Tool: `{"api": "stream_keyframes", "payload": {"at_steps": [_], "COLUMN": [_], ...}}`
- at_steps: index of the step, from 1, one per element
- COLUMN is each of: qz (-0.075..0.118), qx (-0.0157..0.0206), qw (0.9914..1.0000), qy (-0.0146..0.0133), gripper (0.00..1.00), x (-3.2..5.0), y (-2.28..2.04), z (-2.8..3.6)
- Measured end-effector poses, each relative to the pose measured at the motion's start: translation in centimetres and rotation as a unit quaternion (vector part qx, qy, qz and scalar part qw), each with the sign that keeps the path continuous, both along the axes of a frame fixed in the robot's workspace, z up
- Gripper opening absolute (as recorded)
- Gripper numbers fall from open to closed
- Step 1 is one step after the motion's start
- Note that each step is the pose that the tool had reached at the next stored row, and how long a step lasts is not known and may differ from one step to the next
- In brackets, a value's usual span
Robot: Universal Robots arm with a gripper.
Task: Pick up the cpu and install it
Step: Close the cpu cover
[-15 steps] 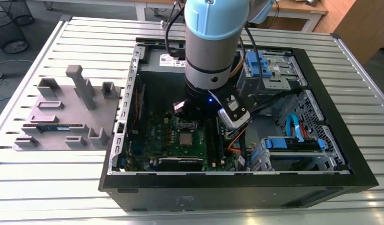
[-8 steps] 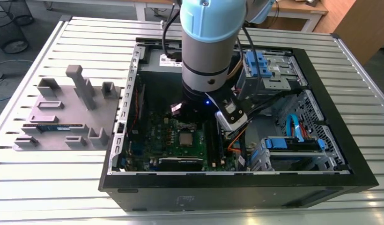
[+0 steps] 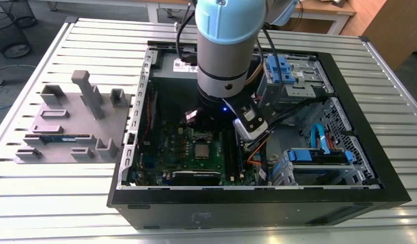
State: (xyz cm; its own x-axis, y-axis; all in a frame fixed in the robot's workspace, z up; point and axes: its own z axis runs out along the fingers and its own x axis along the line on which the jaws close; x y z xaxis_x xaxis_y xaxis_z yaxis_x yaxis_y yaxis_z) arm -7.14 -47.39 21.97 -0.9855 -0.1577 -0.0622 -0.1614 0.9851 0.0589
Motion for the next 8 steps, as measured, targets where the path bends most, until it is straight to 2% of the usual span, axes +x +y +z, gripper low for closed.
{"api": "stream_keyframes", "payload": {"at_steps": [4, 8], "qz": [0.0, 0.0], "qx": [0.0001, 0.0], "qw": [1.0, 1.0], "qy": [0.0, 0.0], "gripper": [0.11, 0.11], "x": [0.37, 1.15], "y": [0.8, 1.47], "z": [-0.12, -0.24]}}
